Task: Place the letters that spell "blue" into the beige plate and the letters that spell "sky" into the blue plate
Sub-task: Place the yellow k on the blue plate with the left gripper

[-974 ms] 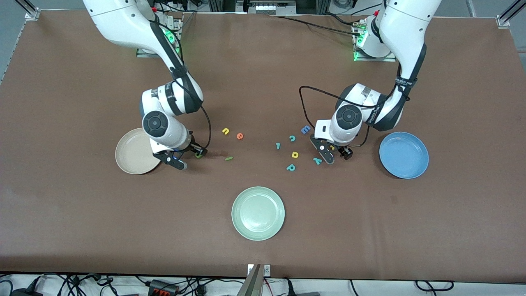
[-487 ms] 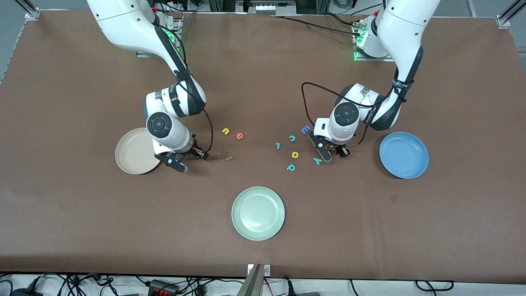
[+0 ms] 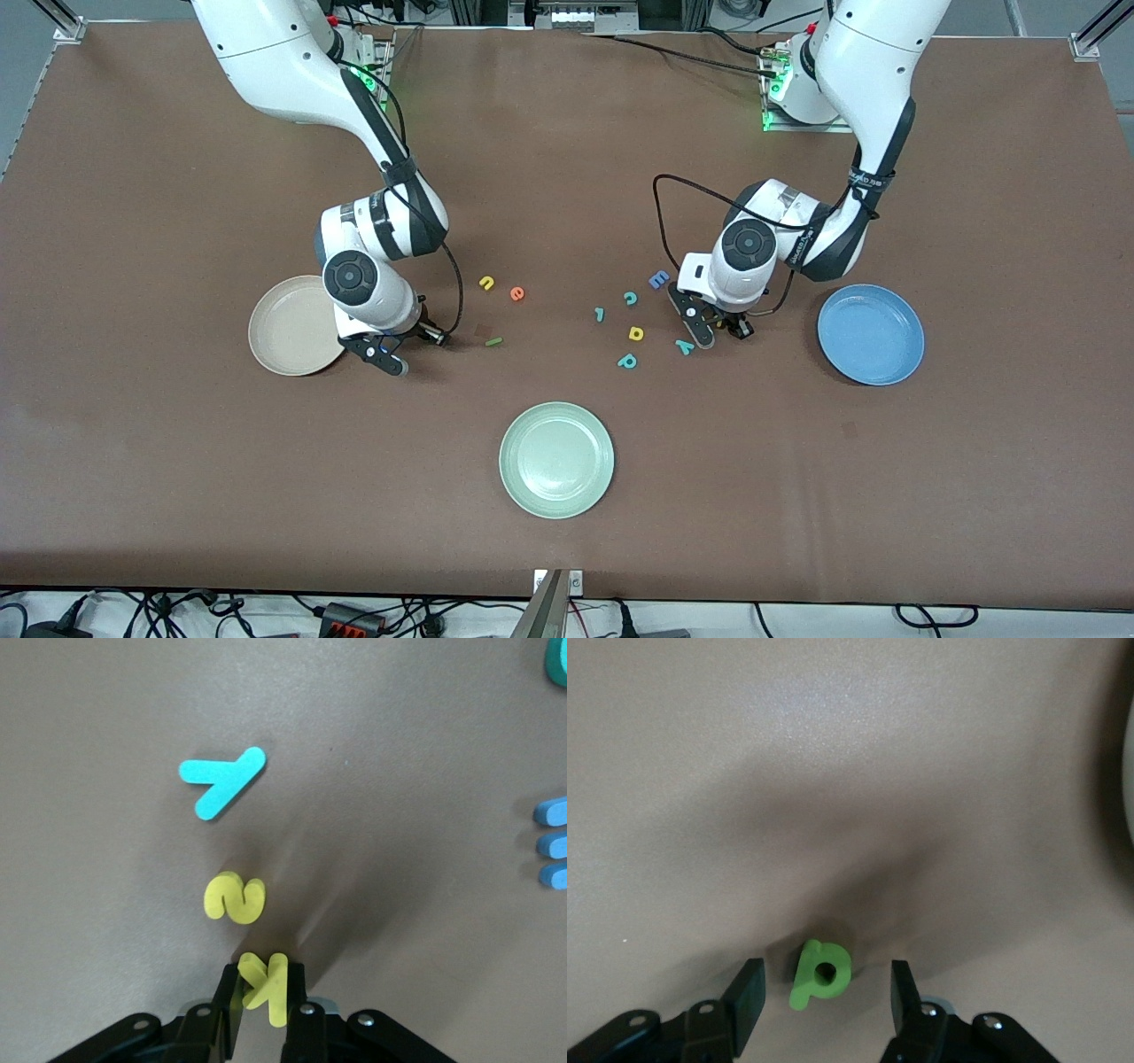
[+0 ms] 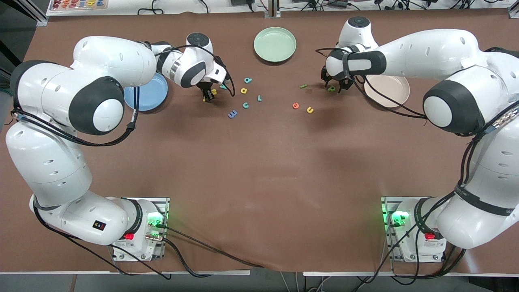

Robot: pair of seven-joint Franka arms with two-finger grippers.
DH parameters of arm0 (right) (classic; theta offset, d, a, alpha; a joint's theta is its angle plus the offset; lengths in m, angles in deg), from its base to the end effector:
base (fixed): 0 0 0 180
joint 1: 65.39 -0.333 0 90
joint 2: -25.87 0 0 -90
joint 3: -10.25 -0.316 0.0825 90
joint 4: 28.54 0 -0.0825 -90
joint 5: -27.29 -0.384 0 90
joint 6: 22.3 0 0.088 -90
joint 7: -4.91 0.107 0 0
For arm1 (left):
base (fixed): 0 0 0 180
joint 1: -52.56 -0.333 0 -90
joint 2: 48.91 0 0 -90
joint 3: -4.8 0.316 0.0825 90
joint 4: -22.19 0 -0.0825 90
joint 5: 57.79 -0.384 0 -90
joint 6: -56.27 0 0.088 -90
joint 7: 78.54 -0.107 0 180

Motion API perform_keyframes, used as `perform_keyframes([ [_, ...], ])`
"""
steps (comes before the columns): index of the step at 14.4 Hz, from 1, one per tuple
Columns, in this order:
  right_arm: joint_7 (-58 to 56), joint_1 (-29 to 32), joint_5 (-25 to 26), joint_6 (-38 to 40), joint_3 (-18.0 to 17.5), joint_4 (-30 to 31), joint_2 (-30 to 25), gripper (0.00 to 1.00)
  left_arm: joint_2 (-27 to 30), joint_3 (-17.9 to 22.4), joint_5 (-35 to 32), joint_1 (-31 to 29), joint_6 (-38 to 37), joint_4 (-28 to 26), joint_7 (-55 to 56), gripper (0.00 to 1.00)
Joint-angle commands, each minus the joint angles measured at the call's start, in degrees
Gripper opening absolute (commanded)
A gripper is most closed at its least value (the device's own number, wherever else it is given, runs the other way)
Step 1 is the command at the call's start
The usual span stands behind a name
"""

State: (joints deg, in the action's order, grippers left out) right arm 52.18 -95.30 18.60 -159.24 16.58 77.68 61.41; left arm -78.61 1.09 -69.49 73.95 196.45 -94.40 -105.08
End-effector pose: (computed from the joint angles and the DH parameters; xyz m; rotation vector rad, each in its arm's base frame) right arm 0.5780 0.2571 0.1797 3.0206 -0.7883 -0.1297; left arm 0.5310 -0.2485 0.1778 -2.6320 1.5391 0.1589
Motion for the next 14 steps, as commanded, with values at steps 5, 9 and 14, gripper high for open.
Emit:
perform_keyframes([
  [5,0.9,-0.2,-0.4,0.0,0.0,-1.6,1.1,0.46,2.5,1.1,-1.4,-5.3,-27.2,15.1,2.1,0.01],
  [9,0.9,-0.2,-0.4,0.0,0.0,-1.6,1.2,0.45,1.0,1.1,-1.5,-13.9,-32.6,17.3,4.4,0.02],
  [14,-0.4,0.2,-0.1,0.2,0.0,-2.3,1.4,0.10,-2.4,1.0,-1.0,-20.5,-27.1,14.6,7.7,0.13],
])
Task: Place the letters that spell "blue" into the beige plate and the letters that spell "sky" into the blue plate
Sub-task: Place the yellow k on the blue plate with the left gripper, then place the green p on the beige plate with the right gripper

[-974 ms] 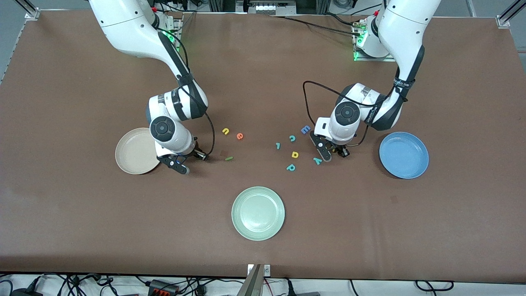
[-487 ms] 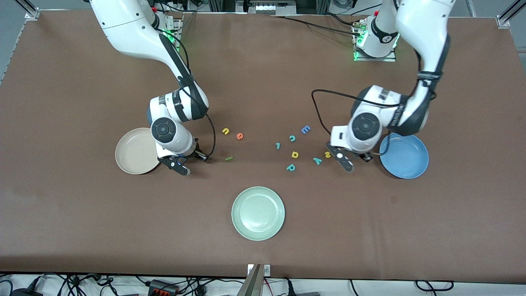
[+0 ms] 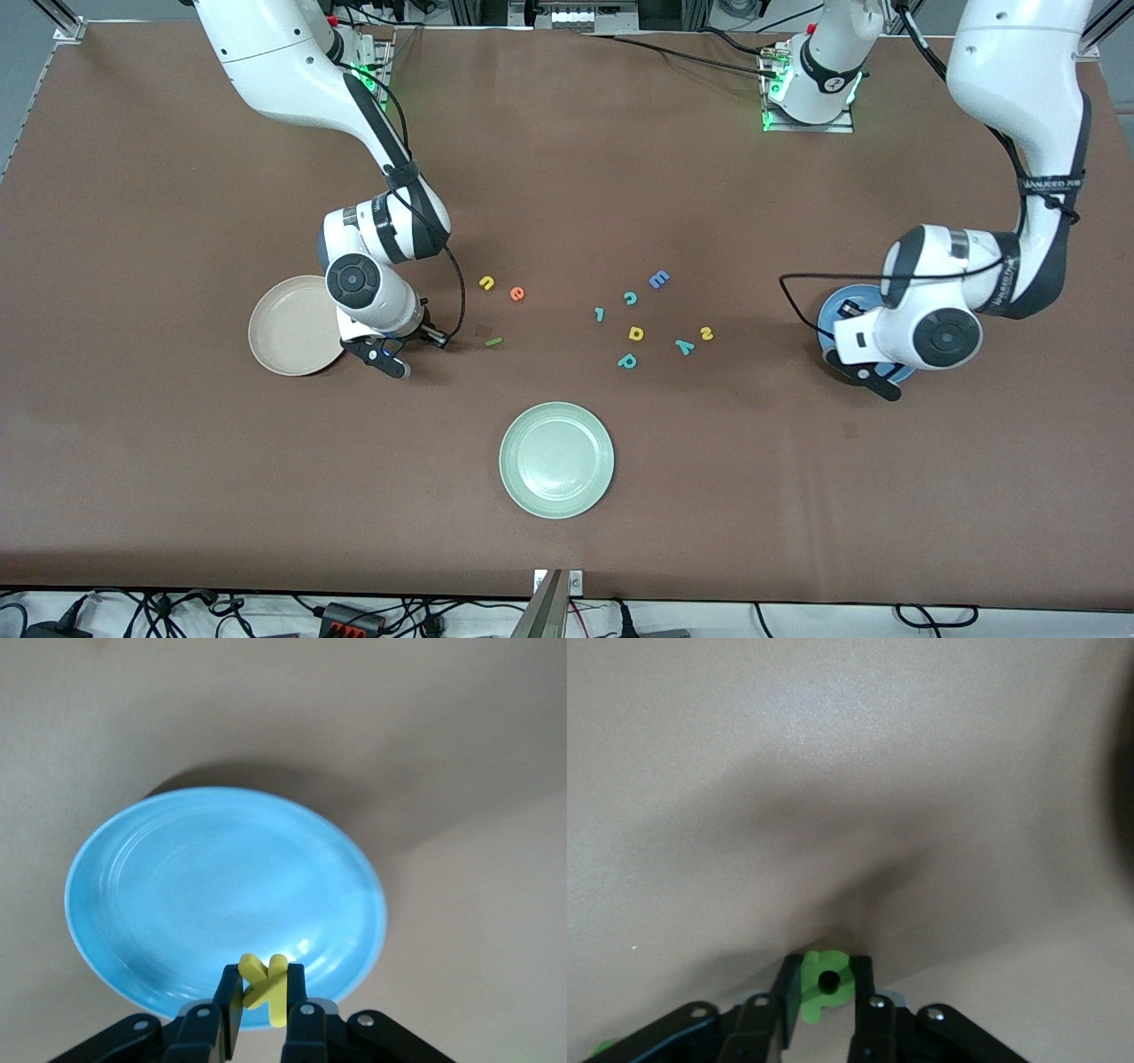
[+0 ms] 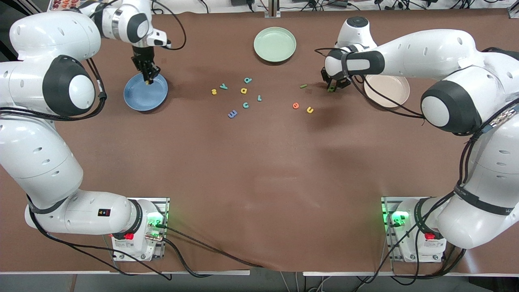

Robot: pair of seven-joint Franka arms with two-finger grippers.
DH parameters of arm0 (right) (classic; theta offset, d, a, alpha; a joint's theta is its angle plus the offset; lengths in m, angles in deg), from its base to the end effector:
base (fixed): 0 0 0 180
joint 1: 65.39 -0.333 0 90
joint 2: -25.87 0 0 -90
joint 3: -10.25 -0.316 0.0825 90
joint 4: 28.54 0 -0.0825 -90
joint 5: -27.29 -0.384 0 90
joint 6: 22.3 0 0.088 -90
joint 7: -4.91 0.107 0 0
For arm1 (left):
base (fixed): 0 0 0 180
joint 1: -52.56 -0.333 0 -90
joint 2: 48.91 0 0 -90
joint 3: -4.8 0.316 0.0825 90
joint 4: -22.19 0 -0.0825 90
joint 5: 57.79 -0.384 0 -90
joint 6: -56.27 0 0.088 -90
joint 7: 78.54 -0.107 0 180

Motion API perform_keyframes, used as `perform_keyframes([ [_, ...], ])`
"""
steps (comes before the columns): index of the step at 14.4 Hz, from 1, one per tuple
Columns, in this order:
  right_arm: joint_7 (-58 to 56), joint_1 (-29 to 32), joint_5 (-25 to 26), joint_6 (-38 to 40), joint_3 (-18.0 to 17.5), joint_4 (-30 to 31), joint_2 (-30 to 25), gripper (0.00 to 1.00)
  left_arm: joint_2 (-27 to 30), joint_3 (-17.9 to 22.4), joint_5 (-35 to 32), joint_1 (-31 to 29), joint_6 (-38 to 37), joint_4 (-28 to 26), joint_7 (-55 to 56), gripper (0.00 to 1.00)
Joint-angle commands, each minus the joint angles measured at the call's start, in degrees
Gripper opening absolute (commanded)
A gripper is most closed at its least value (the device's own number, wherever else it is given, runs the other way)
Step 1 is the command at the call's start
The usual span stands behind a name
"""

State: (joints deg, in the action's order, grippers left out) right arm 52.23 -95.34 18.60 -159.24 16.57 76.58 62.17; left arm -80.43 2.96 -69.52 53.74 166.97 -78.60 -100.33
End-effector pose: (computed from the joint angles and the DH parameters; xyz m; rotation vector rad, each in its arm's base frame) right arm 0.5821 0.2599 0.1787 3.0241 -0.7871 -0.1216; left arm 0.6183 -0.0174 0.2309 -2.8794 0.7978 0.5992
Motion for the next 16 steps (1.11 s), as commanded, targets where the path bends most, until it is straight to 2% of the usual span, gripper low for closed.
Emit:
perform_keyframes([
  [1,-0.8,0.3,-0.1,0.4,0.0,-1.8,0.5,0.06,-1.1,-1.0,-0.9,-0.4,2.7,-1.2,4.2,0.25],
  [2,-1.1,0.7,0.0,0.4,0.1,-1.9,0.3,0.05,-1.1,-1.3,-0.9,-0.4,2.6,-1.2,5.4,0.49],
  [3,-2.0,1.4,0.1,0.5,0.2,-1.9,-0.3,0.04,-0.9,-1.5,-0.9,-0.4,2.5,-1.2,6.6,0.99],
  [5,-6.5,3.2,0.2,1.4,1.1,-1.9,-2.2,0.04,-0.6,-1.8,-0.8,0.2,2.2,-1.0,6.9,1.00],
  [7,-15.3,5.2,0.1,6.0,3.6,-1.7,-3.8,0.04,0.3,-2.6,0.3,0.3,2.1,-0.8,9.6,1.00],
  [8,-19.3,6.8,0.1,9.1,4.2,-1.7,-4.6,0.04,0.6,-4.4,1.7,0.2,1.9,-0.9,12.5,1.00],
  [11,-29.1,12.5,0.2,15.3,4.3,-1.1,-7.2,0.04,0.5,-10.0,4.9,0.2,2.0,-0.7,30.2,1.00],
  [13,-32.7,14.9,0.2,18.2,4.5,-0.9,-7.9,0.04,0.0,-11.8,5.4,0.7,3.9,-0.5,40.0,1.00],
  [16,-36.3,18.2,0.2,17.6,4.5,0.8,-6.9,0.05,-2.2,-13.6,5.4,2.3,10.8,-0.7,49.6,1.00],
])
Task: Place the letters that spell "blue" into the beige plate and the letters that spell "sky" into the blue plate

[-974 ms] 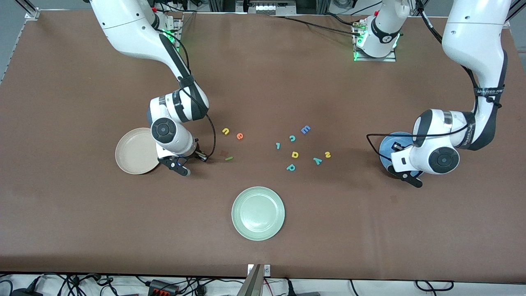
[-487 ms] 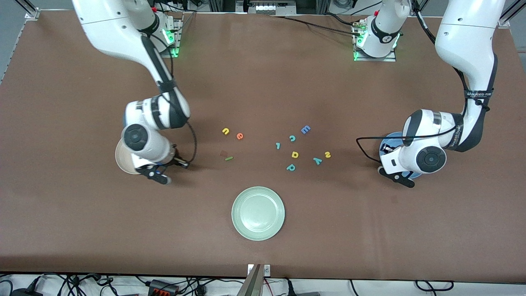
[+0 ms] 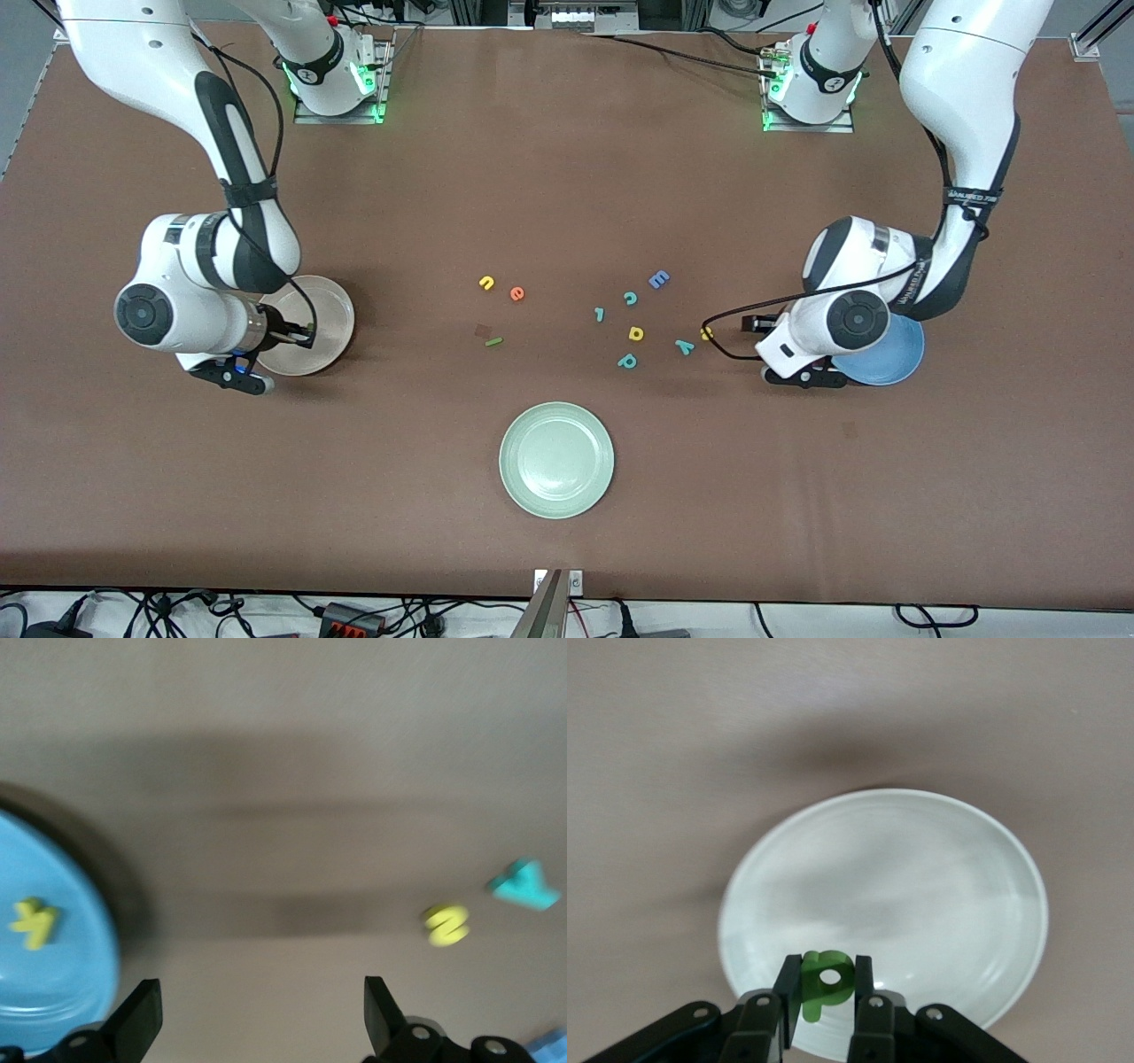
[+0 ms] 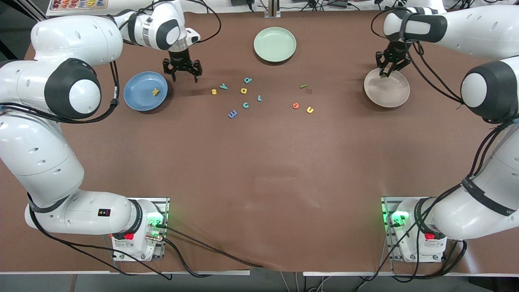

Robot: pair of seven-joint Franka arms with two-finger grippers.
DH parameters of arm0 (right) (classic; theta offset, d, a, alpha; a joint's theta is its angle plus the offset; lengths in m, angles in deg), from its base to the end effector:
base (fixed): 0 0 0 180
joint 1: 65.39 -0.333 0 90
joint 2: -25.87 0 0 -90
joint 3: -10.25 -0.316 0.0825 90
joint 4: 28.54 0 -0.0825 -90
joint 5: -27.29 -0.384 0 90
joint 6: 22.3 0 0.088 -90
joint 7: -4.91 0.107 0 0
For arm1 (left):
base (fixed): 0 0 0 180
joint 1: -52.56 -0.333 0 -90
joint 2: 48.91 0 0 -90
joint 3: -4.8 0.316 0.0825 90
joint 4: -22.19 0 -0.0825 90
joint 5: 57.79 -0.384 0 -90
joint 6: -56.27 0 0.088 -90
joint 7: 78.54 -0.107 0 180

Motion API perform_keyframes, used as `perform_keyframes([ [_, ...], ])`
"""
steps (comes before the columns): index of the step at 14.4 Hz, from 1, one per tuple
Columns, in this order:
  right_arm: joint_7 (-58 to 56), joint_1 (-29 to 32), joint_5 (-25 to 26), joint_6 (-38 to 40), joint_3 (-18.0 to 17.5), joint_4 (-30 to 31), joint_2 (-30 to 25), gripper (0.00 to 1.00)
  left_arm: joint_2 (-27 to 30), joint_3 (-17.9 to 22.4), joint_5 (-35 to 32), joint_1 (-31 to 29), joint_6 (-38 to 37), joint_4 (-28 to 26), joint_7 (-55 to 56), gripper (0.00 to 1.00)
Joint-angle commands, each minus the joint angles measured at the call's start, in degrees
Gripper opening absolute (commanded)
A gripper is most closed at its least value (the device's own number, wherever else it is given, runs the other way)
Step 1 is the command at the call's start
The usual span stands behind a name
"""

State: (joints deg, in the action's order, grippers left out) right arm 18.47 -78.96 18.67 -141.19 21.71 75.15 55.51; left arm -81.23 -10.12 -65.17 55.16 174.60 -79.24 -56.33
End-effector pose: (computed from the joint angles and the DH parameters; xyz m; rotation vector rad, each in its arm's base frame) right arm 0.6225 0.0378 0.2433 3.0786 -0.4258 -0.3732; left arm 0.6072 -0.1733 0.2335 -3.0693 -0.0427 0.3775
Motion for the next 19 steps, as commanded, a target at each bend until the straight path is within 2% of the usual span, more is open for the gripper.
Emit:
perform_keyframes([
  [1,-3.4,2.5,0.2,-1.1,-0.6,2.4,0.8,0.06,-1.6,-0.5,1.0,1.3,3.5,0.0,6.6,1.00],
  [2,-3.7,3.0,0.2,-1.2,-0.6,2.4,1.1,0.11,-1.6,-0.9,1.0,1.4,3.6,0.3,6.9,1.00],
  [3,-3.7,3.1,0.1,-1.2,-0.6,2.3,1.3,0.58,-2.3,-1.9,1.0,1.5,5.2,-0.1,7.1,1.00],
  [4,-2.8,2.8,-0.1,-0.8,-0.6,1.7,1.1,1.00,-3.4,-2.0,1.0,1.7,7.9,-0.5,7.1,1.00],
  [5,-2.5,2.2,-0.1,-0.6,-0.8,0.6,0.8,1.00,-3.7,-2.0,1.0,1.9,9.5,-1.0,7.1,0.99],
  [6,-2.1,1.6,-0.1,-0.6,-1.2,-0.2,0.3,1.00,-3.9,-2.2,1.0,2.8,9.7,-0.9,7.2,0.85],
  [7,-2.0,0.2,-0.5,-0.6,-1.2,-1.8,0.3,1.00,-4.1,-2.2,1.0,3.6,9.7,-0.8,7.2,0.76],
  [8,-2.3,-1.5,-0.5,-0.6,-1.2,-2.8,0.4,1.00,-4.3,-2.2,1.0,3.5,9.8,-1.1,7.1,0.63],
  [9,-1.9,-3.5,-0.5,-1.0,-1.2,-4.2,0.7,1.00,-5.1,-2.2,1.0,3.2,9.9,-1.1,7.1,0.57],
  [11,0.5,-9.1,-1.2,-1.3,-1.1,-8.2,2.6,1.00,-5.8,-2.2,1.1,3.7,11.5,-1.1,7.3,0.57],
  [14,15.1,-12.3,-2.1,-2.1,-1.2,-11.2,5.4,1.00,-6.7,-2.2,1.1,3.7,13.1,-1.3,7.3,0.57],
  [16,15.0,-14.7,-2.4,-2.3,-1.2,-11.3,6.6,1.00,-6.8,-2.2,1.1,3.7,13.5,-1.3,7.4,0.54],
  [19,25.2,-18.6,-2.9,-7.7,-1.2,-11.2,8.5,1.00,-7.2,-2.3,1.1,3.7,13.6,-1.4,7.3,0.28],
])
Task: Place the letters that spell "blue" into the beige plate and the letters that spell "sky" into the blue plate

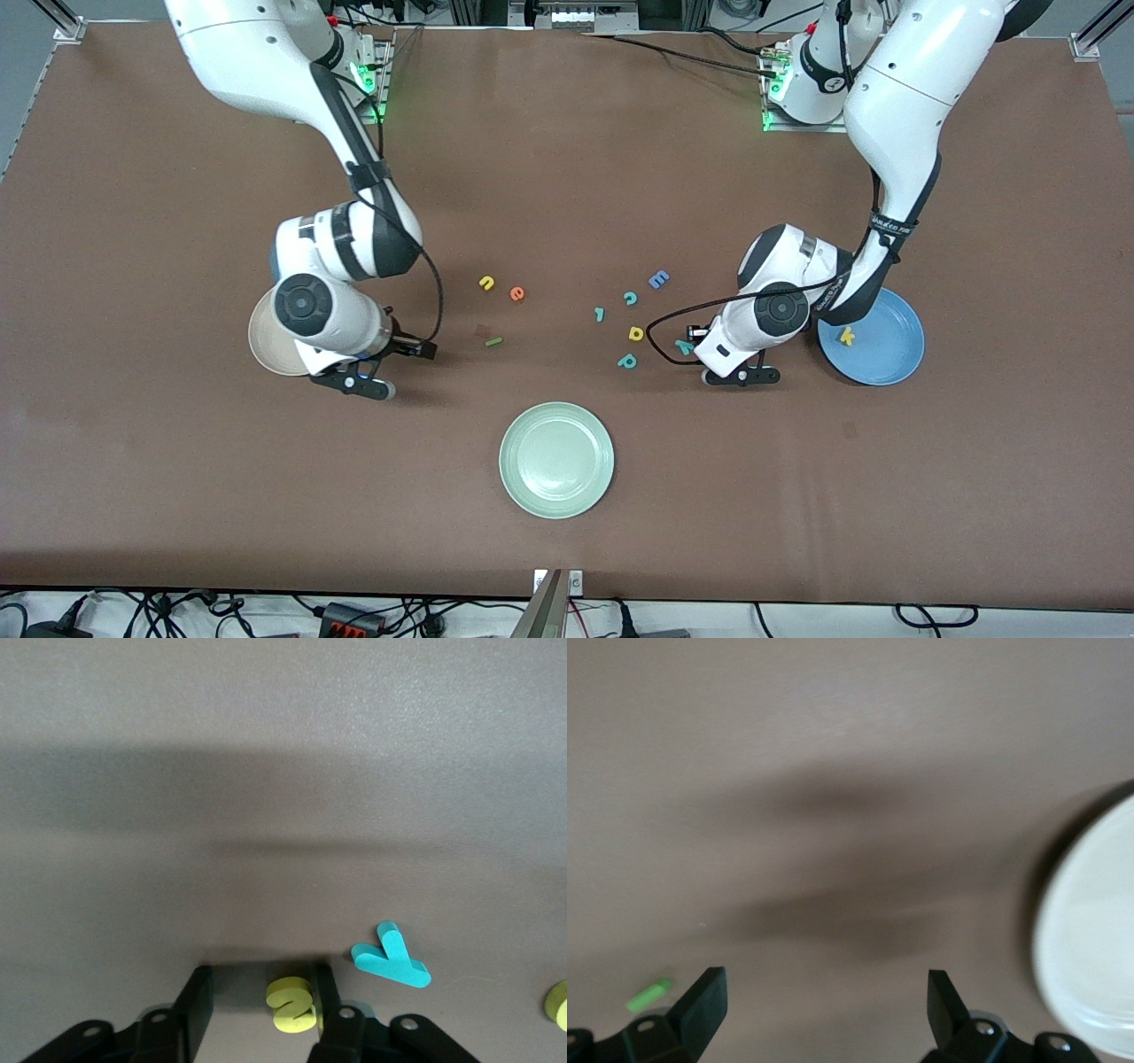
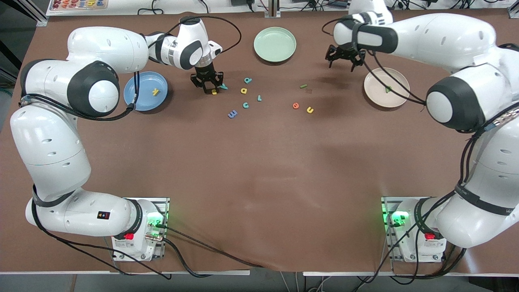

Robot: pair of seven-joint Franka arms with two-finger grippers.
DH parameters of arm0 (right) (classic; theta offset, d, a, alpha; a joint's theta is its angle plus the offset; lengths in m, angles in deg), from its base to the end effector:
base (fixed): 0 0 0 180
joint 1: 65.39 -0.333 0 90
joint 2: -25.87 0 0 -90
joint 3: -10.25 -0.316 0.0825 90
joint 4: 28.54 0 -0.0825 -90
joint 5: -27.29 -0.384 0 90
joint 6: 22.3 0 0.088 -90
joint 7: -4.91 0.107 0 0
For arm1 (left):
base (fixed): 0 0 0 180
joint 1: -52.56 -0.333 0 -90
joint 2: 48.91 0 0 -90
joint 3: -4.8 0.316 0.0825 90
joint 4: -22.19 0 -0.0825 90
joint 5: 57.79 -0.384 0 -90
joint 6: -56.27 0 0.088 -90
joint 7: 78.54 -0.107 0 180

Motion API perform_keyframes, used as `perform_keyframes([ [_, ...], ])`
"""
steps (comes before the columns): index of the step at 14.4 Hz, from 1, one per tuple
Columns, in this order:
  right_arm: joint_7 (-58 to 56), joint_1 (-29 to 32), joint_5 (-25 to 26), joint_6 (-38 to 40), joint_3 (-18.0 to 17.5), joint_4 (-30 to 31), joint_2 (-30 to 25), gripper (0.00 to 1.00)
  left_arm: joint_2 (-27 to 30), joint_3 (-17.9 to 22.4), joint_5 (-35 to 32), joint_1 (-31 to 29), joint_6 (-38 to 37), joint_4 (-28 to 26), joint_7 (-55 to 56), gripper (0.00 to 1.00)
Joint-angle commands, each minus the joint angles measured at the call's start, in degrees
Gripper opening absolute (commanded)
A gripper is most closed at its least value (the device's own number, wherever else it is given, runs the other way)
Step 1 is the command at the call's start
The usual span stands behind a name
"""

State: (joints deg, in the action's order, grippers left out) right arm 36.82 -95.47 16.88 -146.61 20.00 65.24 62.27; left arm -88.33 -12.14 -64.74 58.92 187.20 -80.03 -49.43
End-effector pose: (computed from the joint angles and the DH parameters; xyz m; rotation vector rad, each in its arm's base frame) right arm 0.6287 0.2544 0.2432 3.1052 -0.4432 -0.1569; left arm 0.5915 -0.2403 0.1696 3.0996 0.0990 -0.2859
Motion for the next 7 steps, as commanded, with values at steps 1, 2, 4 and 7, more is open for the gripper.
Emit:
perform_keyframes([
  [1,13.5,-2.3,-1.2,-3.3,0.5,-1.4,2.4,1.00,-0.1,-0.3,0.8,-0.1,0.8,-0.8,0.5,0.25],
  [2,18.8,-3.2,-1.2,-3.5,0.5,-1.4,3.1,1.00,0.1,-0.4,0.8,-0.2,0.8,-1.2,1.1,0.22],
  [4,30.2,-5.0,-1.0,-4.9,0.5,-1.6,4.1,1.00,0.3,-0.5,0.8,-0.2,0.6,-1.3,3.8,0.05],
  [7,41.6,-5.7,-1.1,-8.0,0.5,-4.0,6.8,1.00,1.3,-0.5,0.8,-0.5,-0.8,-1.0,4.6,0.04],
])
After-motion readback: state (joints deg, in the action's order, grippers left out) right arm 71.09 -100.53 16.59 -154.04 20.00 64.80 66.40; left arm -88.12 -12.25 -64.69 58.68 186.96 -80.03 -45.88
